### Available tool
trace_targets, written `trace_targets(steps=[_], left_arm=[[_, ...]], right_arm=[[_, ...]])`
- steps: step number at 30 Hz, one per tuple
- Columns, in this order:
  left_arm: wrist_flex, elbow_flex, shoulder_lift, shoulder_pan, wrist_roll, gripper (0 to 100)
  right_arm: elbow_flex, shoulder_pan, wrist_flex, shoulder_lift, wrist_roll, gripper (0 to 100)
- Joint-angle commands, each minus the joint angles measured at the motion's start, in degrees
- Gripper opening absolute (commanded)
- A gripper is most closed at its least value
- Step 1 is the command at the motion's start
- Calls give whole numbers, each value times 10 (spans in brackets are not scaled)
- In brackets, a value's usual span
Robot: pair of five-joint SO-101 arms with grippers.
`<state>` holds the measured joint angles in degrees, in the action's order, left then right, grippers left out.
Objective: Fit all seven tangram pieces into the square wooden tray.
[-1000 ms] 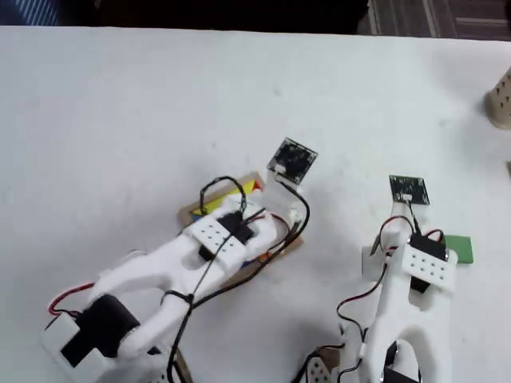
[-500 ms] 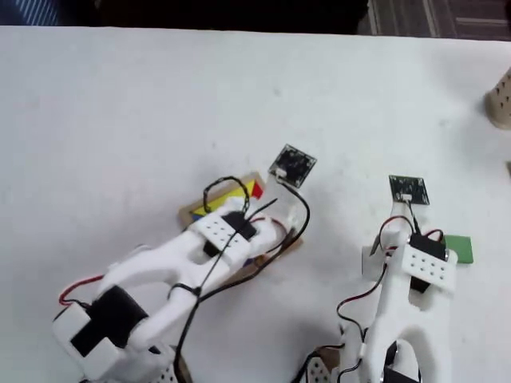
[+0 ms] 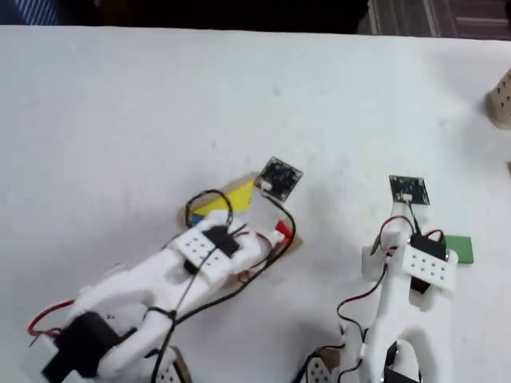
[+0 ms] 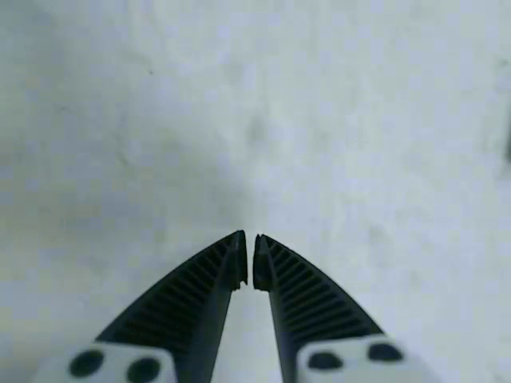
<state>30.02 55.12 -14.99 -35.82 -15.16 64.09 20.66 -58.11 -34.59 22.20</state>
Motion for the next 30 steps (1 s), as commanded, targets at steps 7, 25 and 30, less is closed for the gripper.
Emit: trace_targets(steps=[7,25,30], left_arm=[[18,4,-46,67,7,23],[43,4,-41,58,7,23],[24,3,-17,29,4,23]], right_arm=[[6,0,24,-18,6,24],[6,0,23,-18,6,24],[6,0,23,-18,6,24]])
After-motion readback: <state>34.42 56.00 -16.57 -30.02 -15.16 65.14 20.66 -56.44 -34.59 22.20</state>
